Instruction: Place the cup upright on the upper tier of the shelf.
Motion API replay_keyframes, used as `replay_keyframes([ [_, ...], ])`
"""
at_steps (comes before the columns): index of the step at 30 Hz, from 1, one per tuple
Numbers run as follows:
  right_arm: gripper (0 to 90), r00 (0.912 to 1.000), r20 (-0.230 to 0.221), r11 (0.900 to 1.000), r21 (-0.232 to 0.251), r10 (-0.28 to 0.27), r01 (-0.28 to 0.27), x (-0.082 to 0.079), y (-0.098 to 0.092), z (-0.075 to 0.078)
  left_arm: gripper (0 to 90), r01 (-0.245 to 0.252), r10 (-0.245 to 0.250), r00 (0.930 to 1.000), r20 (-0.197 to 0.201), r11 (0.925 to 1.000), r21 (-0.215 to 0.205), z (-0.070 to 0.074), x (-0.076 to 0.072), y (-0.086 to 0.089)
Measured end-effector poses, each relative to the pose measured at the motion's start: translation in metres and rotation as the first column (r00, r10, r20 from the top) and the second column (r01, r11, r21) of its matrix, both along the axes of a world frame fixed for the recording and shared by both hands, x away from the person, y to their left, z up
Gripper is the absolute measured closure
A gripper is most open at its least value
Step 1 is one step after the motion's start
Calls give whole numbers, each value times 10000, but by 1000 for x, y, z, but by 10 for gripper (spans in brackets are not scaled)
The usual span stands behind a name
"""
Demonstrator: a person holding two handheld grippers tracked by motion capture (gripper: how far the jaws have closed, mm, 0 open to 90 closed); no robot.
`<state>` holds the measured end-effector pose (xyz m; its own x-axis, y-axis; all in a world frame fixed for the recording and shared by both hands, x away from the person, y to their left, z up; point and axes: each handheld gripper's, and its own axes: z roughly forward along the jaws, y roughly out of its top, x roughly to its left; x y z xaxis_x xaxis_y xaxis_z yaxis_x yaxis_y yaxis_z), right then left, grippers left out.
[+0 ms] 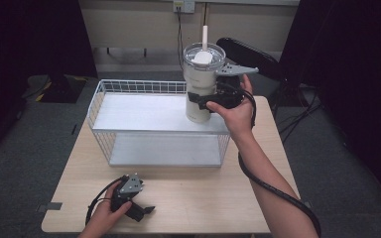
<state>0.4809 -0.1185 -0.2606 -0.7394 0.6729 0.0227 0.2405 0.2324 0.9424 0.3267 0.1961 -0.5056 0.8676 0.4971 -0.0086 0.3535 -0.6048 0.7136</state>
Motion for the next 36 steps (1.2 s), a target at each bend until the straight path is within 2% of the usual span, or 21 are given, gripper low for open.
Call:
replay_keyframes([
  [10, 97, 9999, -55, 9999, -46, -106, 106, -2, 0, 0, 0, -4, 4, 10000, -4, 10000, -9, 0, 0, 0],
  [15, 98, 9999, -94, 9992, -391, -118, 115, -3, -1, 2, 0, -1, 1, 10000, -4, 10000, -6, 0, 0, 0],
  [18, 98, 9998, -156, 9991, -399, -122, 116, -4, -2, 1, 0, -3, 3, 10000, -5, 10000, -9, 0, 0, 0],
  [28, 110, 9998, -96, 9991, -403, -165, 161, -12, -10, 0, 0, -20, 20, 10000, 14, 10000, -18, 0, 0, 0],
  [36, 131, 10000, -75, 9987, -506, 11, -15, -24, -20, 2, 0, -20, 20, 10000, 12, 10000, -17, 0, 0, 0],
])
